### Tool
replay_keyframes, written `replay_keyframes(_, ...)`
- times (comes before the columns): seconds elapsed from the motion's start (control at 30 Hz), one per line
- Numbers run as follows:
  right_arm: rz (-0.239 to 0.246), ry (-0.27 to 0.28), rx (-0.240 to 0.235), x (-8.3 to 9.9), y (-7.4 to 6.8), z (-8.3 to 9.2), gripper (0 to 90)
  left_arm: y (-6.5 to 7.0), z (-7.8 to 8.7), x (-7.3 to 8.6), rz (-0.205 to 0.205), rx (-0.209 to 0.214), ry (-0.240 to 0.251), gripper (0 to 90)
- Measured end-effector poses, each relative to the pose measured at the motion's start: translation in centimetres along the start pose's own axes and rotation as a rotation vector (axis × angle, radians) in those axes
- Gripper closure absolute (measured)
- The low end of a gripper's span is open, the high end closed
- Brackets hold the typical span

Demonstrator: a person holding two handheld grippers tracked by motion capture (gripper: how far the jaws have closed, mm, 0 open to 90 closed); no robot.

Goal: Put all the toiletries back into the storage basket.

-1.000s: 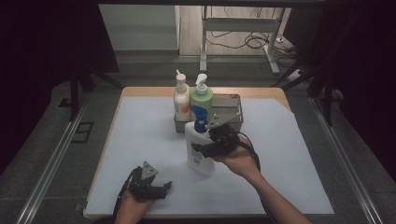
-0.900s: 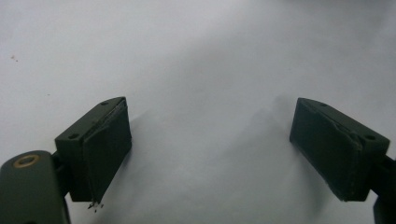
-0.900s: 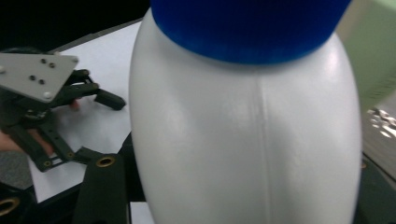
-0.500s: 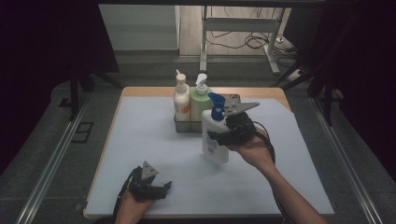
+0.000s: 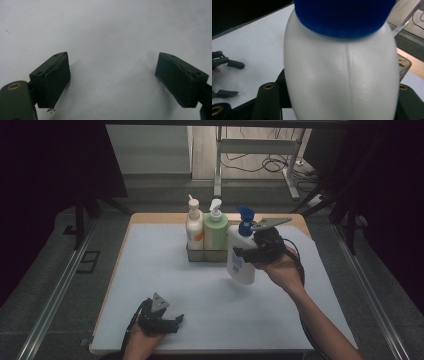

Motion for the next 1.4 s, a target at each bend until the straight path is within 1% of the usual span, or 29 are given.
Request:
replay_keyframes(0.27,-0.019,0.012,0.038,-1.2,1.3,0.1,40.0,0.0,0.0,0.0,-0.001,0.001,0.000,12.3)
replay_keyframes(0.53,-0.042,0.024,0.056,-2.2,2.3,-0.2,40.0,0.0,0.0,0.0,-0.001,0.001,0.001,12.4)
replay_keyframes(0.7,-0.057,0.029,0.077,-3.0,3.0,-0.4,40.0,0.0,0.0,0.0,-0.002,0.000,0.000,12.4)
replay_keyframes(0.87,-0.072,0.037,0.099,-3.7,3.7,-0.8,40.0,0.0,0.0,0.0,-0.001,0.001,0.000,12.4)
replay_keyframes(1.0,-0.075,0.041,0.117,-4.3,4.1,-1.2,40.1,0.0,0.0,0.0,-0.001,0.001,0.000,12.4)
replay_keyframes(1.37,-0.100,0.058,0.152,-5.6,5.3,-2.4,40.2,0.0,0.0,0.0,-0.001,0.001,-0.001,12.4)
replay_keyframes(1.4,-0.107,0.059,0.155,-5.7,5.5,-2.6,40.2,0.0,0.0,0.0,0.000,0.002,-0.001,12.3)
Point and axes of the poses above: each handheld gripper's, and its own axes: z roughly backward along the jaws, x roughly out of its underside, y roughly to its right, the point moved 4 cm from there along -z, roughly forward along the jaws, and after that the axes turned 12 degrees about -z, right-handed, at the moved point
